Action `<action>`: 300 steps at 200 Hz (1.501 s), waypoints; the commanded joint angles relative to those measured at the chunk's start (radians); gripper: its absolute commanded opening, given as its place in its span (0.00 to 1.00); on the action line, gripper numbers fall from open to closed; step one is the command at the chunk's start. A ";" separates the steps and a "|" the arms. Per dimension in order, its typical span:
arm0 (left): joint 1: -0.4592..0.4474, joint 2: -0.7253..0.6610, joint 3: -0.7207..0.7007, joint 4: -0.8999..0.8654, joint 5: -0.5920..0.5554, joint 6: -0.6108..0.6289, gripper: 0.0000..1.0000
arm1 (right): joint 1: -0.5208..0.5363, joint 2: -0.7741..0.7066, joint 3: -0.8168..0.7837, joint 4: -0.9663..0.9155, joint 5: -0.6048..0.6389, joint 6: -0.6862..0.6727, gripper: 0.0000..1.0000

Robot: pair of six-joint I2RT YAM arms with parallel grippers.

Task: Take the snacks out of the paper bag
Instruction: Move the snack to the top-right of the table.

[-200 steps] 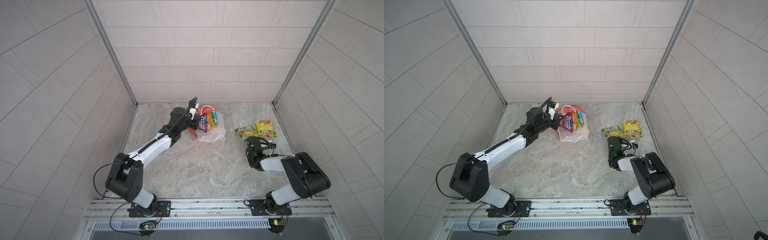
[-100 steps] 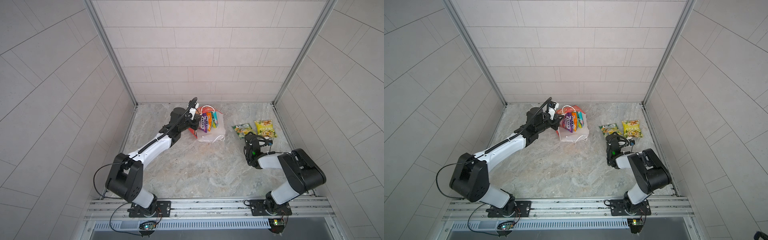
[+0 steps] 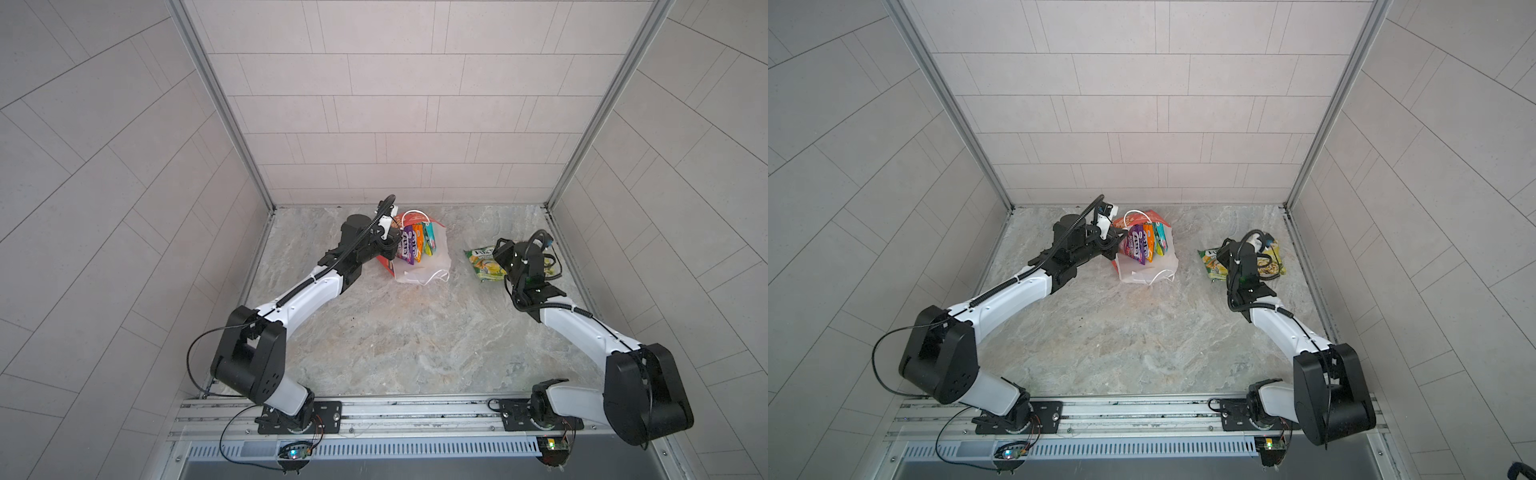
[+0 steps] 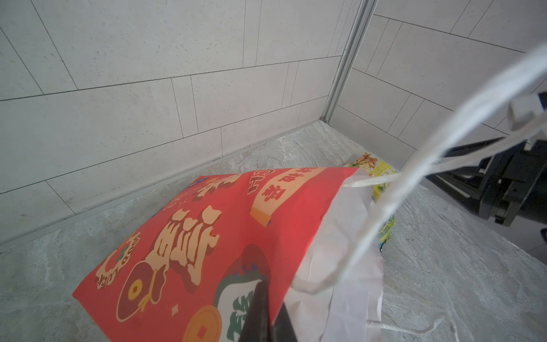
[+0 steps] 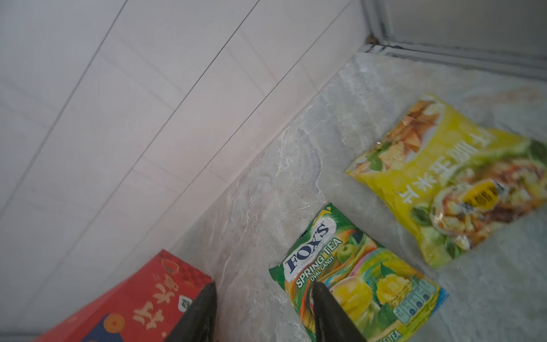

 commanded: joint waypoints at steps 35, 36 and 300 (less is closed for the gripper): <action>0.002 -0.010 -0.007 -0.001 -0.005 0.017 0.00 | 0.003 0.195 0.263 -0.648 -0.236 -0.479 0.20; 0.002 -0.010 -0.007 -0.001 -0.005 0.017 0.00 | 0.004 0.199 0.267 -0.655 -0.235 -0.480 0.18; 0.007 0.035 -0.007 0.028 0.019 -0.001 0.00 | 0.035 0.694 0.574 -0.593 0.003 -0.398 0.14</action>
